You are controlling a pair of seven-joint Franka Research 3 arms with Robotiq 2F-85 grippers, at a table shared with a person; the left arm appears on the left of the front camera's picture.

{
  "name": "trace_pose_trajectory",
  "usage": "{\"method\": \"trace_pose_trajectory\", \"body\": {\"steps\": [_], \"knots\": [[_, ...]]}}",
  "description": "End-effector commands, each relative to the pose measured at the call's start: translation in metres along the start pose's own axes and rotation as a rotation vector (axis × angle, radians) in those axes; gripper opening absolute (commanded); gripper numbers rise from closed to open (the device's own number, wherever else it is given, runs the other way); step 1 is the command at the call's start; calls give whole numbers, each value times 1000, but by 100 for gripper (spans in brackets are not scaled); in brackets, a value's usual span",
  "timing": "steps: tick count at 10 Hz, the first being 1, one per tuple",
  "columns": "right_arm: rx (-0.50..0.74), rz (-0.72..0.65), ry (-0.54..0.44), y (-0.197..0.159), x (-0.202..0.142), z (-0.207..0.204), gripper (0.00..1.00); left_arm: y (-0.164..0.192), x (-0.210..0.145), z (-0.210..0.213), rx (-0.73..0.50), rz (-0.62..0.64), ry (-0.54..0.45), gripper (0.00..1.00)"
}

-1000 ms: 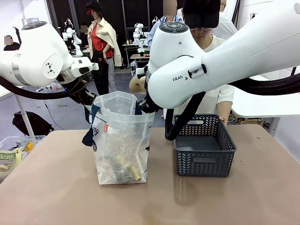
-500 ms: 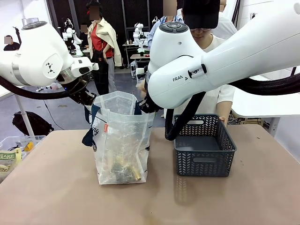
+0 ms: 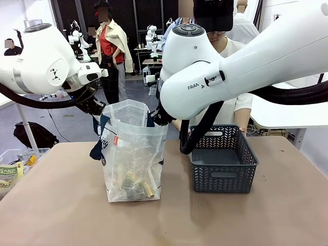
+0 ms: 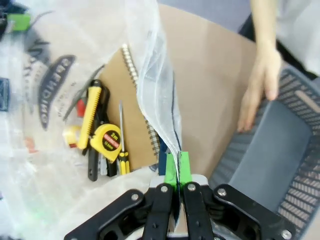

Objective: Transfer purchased items from the store into the shopping bag.
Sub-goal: Move the Reusable shopping bag to the right side of the table.

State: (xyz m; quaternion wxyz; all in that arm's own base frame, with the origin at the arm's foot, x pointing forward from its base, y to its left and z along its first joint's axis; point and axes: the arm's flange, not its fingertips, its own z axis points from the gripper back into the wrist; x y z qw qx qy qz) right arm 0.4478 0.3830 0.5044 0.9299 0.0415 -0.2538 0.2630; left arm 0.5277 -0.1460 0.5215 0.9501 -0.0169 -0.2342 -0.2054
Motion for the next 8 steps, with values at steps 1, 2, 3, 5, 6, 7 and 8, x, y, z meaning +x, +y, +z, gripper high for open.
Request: {"method": "trace_pose_trajectory", "body": {"steps": [1,2,3,5,6,7,8], "knots": [[-7,110,15,15,9,-4,0,-4,4,-5,-97,16,9,0],[-7,136,19,20,11,-5,0,-5,4,-8,-131,23,14,0],[1,182,24,25,15,-7,0,-7,5,-12,-171,21,26,0],[-5,272,47,37,22,-11,0,-9,6,-14,-274,-9,43,0],[-11,322,44,42,24,-12,0,-9,7,-15,-307,-13,46,0],[-19,365,41,48,27,-12,0,-9,8,-17,-352,-16,51,0],[-20,399,36,52,30,-13,0,-9,9,-21,-406,-4,64,0]]}}
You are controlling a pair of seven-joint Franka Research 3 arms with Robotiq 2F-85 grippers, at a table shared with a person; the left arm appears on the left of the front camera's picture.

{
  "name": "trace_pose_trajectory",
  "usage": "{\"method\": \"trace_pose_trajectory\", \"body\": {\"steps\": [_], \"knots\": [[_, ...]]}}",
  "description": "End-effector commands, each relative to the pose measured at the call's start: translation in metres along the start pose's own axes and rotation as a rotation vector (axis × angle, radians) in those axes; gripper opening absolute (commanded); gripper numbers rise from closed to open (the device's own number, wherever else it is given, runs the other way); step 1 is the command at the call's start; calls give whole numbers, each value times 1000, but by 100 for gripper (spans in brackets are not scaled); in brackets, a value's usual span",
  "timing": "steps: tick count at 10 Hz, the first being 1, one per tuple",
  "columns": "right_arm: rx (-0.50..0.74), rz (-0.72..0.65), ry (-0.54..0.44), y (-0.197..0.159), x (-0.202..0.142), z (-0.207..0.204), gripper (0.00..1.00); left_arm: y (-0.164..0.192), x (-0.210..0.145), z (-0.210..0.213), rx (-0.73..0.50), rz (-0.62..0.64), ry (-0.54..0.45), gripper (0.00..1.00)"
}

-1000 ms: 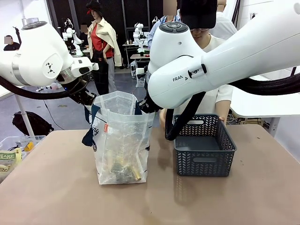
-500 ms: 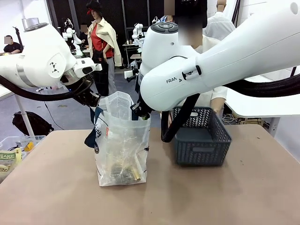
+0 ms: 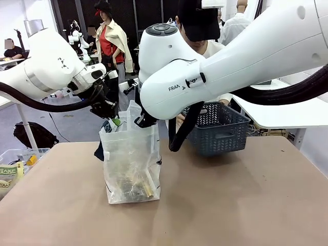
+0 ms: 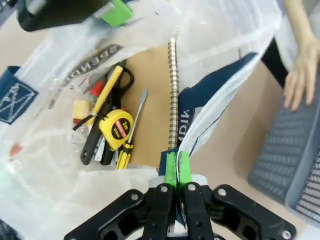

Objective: Transfer purchased items from the store into the shopping bag.
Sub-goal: Move the Reusable shopping bag to the right side of the table.

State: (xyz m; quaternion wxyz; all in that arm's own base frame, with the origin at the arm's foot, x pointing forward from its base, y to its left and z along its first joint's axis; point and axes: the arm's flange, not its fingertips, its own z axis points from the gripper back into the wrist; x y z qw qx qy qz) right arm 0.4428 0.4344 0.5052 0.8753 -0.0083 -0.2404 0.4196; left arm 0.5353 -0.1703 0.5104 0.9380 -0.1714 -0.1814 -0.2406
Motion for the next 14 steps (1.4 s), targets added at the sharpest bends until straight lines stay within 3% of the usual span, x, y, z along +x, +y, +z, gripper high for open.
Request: {"method": "trace_pose_trajectory", "body": {"steps": [1,7,9,14], "knots": [[8,82,-7,5,14,-4,0,12,-1,-5,-98,16,32,0],[1,349,-57,32,29,-2,0,19,-2,-10,-189,59,32,0],[10,392,-61,41,32,0,0,21,-2,-10,-308,40,42,0],[20,530,-30,65,40,-4,0,20,0,-14,-381,32,83,0]]}}
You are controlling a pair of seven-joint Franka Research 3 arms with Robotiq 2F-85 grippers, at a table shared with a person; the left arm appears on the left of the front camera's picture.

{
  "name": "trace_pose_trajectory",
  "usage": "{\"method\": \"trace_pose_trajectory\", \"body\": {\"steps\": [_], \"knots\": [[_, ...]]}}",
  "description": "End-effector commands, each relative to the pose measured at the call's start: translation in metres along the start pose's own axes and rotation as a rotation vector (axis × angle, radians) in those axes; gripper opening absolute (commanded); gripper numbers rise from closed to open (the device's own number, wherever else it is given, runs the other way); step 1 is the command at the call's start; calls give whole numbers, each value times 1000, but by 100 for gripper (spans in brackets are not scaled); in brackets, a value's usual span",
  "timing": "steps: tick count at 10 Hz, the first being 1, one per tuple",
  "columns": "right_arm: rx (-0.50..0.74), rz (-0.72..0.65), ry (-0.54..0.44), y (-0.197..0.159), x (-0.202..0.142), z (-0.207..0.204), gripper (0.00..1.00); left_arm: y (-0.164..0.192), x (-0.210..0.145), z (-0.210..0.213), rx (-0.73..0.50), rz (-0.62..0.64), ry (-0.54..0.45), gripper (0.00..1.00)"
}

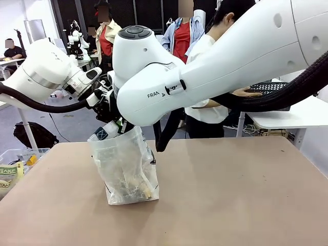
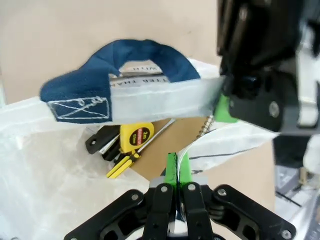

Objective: Transfer purchased items from the store into the shopping bag.
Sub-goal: Move the Reusable shopping bag to the right side of the table.

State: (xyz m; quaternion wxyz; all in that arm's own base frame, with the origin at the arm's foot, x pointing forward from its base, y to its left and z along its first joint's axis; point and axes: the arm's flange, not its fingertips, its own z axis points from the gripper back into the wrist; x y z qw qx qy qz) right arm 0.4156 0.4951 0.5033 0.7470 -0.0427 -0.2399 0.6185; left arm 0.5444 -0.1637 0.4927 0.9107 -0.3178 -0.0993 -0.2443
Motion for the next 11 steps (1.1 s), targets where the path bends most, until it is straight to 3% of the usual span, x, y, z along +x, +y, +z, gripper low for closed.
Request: {"method": "trace_pose_trajectory", "body": {"steps": [1,7,8,10,11], "knots": [[-6,71,10,3,14,-5,0,5,3,3,-51,-24,13,0],[37,108,-36,12,25,-8,0,1,5,-6,-119,-50,47,0],[40,112,-35,14,25,-9,0,1,4,-6,-120,-52,47,11],[38,117,-36,14,25,-10,0,2,6,-7,-139,-51,47,49],[40,118,-37,15,25,-11,0,1,6,-8,-151,-52,50,61]]}}
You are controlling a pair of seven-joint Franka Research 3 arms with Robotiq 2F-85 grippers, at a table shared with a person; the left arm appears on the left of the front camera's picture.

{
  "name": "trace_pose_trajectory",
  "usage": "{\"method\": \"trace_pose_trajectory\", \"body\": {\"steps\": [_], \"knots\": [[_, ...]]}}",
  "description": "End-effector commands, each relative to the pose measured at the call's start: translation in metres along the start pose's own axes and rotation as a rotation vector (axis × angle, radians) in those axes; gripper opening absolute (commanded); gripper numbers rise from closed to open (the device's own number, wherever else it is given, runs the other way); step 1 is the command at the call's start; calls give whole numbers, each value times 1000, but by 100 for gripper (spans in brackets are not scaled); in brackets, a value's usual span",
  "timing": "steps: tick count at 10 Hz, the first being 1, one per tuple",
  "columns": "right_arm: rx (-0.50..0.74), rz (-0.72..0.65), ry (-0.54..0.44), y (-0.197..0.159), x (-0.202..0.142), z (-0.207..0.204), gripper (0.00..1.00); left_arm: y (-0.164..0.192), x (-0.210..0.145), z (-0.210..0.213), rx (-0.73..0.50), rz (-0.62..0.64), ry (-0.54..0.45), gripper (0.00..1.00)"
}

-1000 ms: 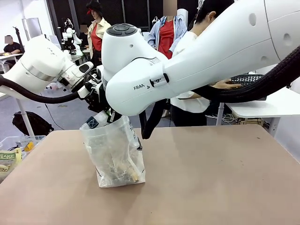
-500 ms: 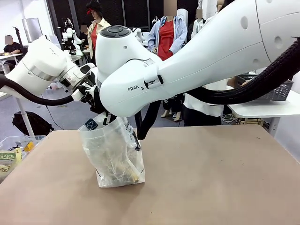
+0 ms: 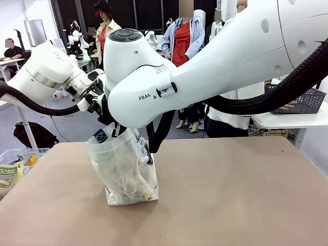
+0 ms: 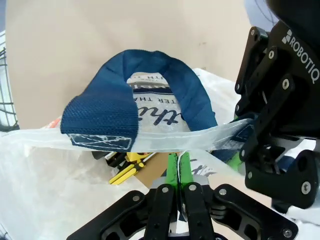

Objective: Transfer purchased items from the store into the shopping bag.
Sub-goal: Move the Reusable shopping bag to the right side of the table.

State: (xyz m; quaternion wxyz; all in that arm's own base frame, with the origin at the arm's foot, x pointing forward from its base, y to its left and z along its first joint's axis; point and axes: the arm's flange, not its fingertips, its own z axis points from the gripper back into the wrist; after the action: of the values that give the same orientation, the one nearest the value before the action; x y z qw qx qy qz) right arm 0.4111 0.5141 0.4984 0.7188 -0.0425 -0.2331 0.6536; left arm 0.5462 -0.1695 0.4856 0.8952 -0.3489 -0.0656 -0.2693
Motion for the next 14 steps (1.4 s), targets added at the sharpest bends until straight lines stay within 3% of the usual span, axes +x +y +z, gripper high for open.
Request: {"method": "trace_pose_trajectory", "body": {"steps": [1,14], "knots": [[16,32,-29,4,9,-4,0,0,5,1,-66,-20,-10,61],[40,28,-44,4,10,-11,0,7,17,-10,-344,-12,36,61]]}}
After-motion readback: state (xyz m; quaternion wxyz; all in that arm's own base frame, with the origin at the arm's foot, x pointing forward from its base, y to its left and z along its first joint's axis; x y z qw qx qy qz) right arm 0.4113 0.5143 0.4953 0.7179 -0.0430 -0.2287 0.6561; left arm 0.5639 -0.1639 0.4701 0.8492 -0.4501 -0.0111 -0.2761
